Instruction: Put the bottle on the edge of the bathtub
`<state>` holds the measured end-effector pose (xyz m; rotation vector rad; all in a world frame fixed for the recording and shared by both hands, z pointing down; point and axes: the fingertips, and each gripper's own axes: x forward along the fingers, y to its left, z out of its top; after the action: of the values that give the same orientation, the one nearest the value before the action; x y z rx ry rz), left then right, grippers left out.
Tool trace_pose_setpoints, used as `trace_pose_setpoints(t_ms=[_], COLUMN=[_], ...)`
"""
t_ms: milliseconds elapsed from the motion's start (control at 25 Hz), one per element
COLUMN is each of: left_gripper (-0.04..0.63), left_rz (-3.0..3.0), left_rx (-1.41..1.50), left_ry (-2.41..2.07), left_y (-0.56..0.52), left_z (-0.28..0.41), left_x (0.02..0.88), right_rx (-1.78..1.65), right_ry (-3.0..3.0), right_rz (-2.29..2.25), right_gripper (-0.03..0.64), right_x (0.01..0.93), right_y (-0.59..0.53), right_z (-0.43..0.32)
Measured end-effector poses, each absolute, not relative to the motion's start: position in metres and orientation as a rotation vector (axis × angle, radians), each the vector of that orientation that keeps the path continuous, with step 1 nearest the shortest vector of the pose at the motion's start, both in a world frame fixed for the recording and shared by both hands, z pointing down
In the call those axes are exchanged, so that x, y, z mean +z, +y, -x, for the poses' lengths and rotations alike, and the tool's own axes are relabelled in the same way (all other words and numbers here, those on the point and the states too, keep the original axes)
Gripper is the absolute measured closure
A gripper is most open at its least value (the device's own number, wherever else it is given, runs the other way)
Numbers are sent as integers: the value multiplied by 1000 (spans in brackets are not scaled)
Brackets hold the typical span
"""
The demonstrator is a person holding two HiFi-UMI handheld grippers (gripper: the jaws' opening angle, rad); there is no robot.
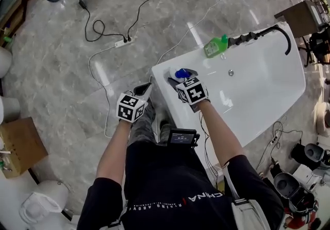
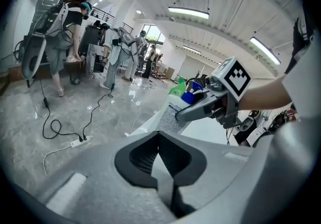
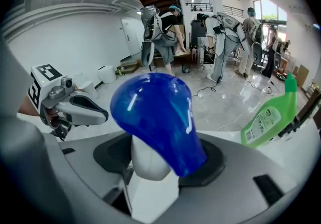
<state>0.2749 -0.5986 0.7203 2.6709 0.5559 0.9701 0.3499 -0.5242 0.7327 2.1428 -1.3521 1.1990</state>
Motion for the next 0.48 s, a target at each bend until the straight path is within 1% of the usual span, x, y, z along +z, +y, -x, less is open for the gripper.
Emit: trace_pose_setpoints(t_ms=[240, 480], left_gripper=[586, 586], left_rz=[-2648, -2612], left_rx=[987, 1032], left_ry=[581, 594], left_y=[-613, -618], left_z=[-301, -301], left_x=[751, 769], right_rx=[1194, 1178], right_ry=[-1261, -1215], right_rz=[-2171, -2179], right_gripper=[342, 341], right_x=[767, 780], right_y=[-533, -540], right_z=[-382, -398])
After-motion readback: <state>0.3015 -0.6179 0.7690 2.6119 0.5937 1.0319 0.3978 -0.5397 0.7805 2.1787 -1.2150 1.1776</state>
